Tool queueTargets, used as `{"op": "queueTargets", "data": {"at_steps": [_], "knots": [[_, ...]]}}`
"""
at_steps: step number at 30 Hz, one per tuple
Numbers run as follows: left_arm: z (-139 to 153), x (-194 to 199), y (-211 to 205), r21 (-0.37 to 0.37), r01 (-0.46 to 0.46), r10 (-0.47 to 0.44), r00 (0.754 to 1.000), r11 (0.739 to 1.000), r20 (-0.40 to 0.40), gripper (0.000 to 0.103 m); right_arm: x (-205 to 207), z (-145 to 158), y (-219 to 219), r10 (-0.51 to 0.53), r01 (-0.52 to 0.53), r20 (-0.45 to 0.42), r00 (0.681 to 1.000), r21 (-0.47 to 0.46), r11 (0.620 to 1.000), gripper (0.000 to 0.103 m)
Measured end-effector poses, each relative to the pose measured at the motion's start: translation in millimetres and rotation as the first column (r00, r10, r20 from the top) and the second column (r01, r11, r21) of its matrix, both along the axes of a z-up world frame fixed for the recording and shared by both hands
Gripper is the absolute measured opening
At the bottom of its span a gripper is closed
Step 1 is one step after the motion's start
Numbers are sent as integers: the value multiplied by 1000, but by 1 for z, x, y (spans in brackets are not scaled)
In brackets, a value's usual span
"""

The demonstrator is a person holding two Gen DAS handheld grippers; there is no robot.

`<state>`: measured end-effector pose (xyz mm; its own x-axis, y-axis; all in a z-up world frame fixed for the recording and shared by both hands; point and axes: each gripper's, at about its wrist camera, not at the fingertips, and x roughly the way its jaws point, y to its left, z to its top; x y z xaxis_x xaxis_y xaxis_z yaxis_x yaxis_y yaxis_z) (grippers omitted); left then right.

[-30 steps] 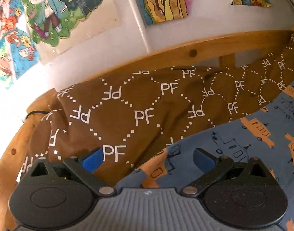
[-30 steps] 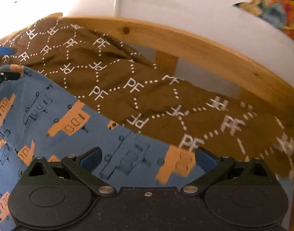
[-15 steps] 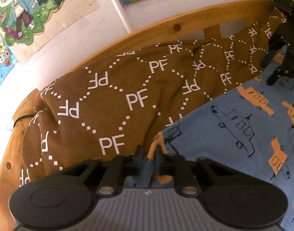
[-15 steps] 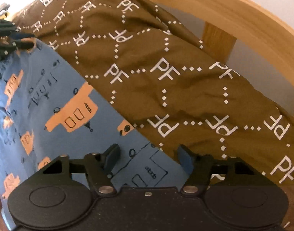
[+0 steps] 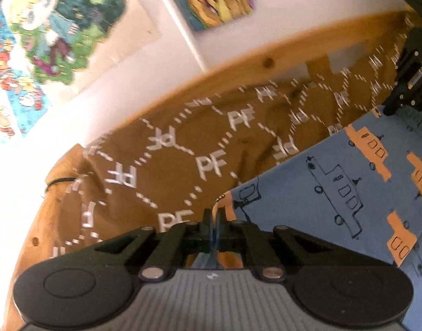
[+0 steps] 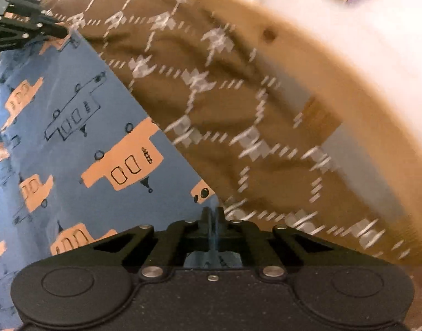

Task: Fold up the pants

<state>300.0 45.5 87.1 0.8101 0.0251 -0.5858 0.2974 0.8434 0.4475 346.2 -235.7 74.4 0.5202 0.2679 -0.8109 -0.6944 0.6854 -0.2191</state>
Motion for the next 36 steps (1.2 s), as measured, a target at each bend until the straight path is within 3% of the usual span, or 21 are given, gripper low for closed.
{"op": "queueTargets", "data": {"at_steps": [5, 10, 13, 16, 18, 20, 23, 26, 28, 30, 31, 33, 35, 36], "knots": [[17, 3, 6, -56, -112, 118, 986, 992, 114, 2, 12, 25, 8, -60, 50, 191, 980, 58, 997, 0], [5, 23, 10, -27, -165, 167, 984, 986, 58, 4, 41, 7, 27, -96, 91, 179, 979, 35, 995, 1], [1, 31, 23, -88, -186, 187, 982, 979, 0, 11, 48, -11, 34, -126, 122, 145, 981, 36, 992, 4], [4, 33, 37, -157, -168, 165, 986, 973, -30, 24, 51, -15, 30, -140, 132, 114, 984, 74, 989, 22], [10, 28, 45, -183, -147, 146, 989, 972, -17, 60, 54, -9, 24, -137, 125, 86, 987, 133, 983, 42], [16, 23, 49, -215, -107, 108, 994, 971, -4, 70, 57, -4, 20, -127, 112, 80, 989, 170, 979, 52], [21, 22, 52, -242, -63, 59, 998, 968, -23, 70, 61, 0, 20, -114, 97, 69, 991, 209, 973, 55], [20, 25, 48, -219, -38, 28, 999, 975, -46, 70, 69, -3, 26, -105, 96, 33, 994, 210, 973, 55], [17, 28, 45, -193, -33, 21, 998, 981, -63, 58, 75, -10, 30, -97, 95, 0, 995, 180, 979, 55], [11, 31, 41, -149, -36, 24, 996, 988, -83, 22, 78, -16, 30, -100, 107, -46, 994, 178, 978, 53], [8, 32, 40, -125, -45, 33, 995, 991, -91, 16, 78, -18, 29, -110, 117, -52, 993, 180, 977, 49], [6, 32, 38, -113, -48, 38, 995, 992, -92, 8, 77, -18, 27, -120, 127, -48, 992, 179, 976, 18], [8, 29, 39, -128, -40, 31, 997, 991, -77, 5, 72, -16, 25, -117, 124, -49, 992, 190, 974, 3], [9, 26, 39, -134, -37, 28, 997, 990, -67, 4, 67, -14, 24, -111, 117, -43, 993, 194, 974, 2]]}}
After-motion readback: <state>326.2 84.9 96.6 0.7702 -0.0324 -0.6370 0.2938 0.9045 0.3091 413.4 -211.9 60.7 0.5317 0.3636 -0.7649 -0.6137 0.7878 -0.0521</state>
